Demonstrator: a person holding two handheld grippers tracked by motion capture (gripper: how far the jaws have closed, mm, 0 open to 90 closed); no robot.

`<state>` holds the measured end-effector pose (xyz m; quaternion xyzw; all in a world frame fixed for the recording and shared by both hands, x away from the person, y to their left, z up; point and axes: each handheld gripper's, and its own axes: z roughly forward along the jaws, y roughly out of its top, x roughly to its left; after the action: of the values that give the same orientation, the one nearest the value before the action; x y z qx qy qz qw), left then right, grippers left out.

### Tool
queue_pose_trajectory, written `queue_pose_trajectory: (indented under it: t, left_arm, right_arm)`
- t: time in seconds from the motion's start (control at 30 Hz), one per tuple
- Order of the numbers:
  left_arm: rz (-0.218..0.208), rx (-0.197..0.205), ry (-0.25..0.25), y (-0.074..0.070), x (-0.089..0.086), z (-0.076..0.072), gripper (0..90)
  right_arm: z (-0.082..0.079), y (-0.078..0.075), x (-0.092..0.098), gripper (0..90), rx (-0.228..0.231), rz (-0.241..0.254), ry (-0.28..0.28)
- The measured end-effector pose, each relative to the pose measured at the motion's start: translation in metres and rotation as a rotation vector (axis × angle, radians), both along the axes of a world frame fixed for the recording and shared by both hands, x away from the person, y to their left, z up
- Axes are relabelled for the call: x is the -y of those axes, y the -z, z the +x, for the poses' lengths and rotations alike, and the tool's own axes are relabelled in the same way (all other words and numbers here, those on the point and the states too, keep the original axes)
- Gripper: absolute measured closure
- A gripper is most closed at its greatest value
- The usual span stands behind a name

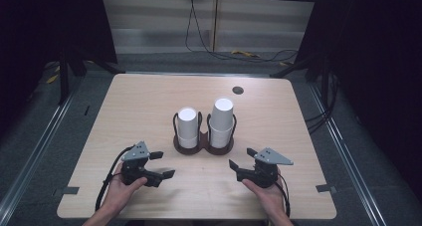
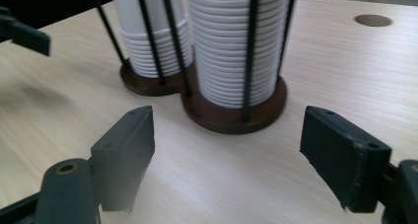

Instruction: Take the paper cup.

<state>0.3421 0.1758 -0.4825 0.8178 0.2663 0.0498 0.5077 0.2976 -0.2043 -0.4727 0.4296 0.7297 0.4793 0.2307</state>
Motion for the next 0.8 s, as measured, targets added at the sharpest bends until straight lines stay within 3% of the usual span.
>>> queue_pose_trajectory:
  t: [0.17,0.27,0.43,0.53,0.6,0.7,0.8]
  left_arm:
    - [-0.021,0.001,0.006,-0.004,-0.001,0.003,17.6]
    - [-0.038,0.019,-0.022,-0.008,-0.001,0.005,16.7]
    - [-0.066,0.016,0.006,-0.019,0.002,0.011,16.2]
    - [-0.033,0.02,0.005,-0.024,0.005,0.014,16.2]
    - [-0.038,0.013,0.009,-0.027,0.006,0.015,16.0]
    - [-0.034,0.04,0.021,-0.033,0.006,0.015,16.0]
    - [-0.067,0.028,0.045,-0.039,0.003,0.016,15.8]
  right_arm:
    - [-0.002,0.0,-0.002,22.0,-0.015,0.004,-0.024]
    - [-0.001,0.001,-0.001,23.1,-0.029,0.008,-0.032]
    - [0.0,0.001,-0.002,23.3,-0.042,0.005,-0.054]
    - [0.0,0.001,-0.003,22.4,-0.05,-0.005,-0.057]
    - [0.0,0.001,-0.002,22.1,-0.067,-0.013,-0.062]
    - [-0.001,0.0,-0.003,21.4,-0.063,-0.006,-0.063]
    - [-0.004,-0.003,-0.003,19.5,-0.059,-0.005,-0.064]
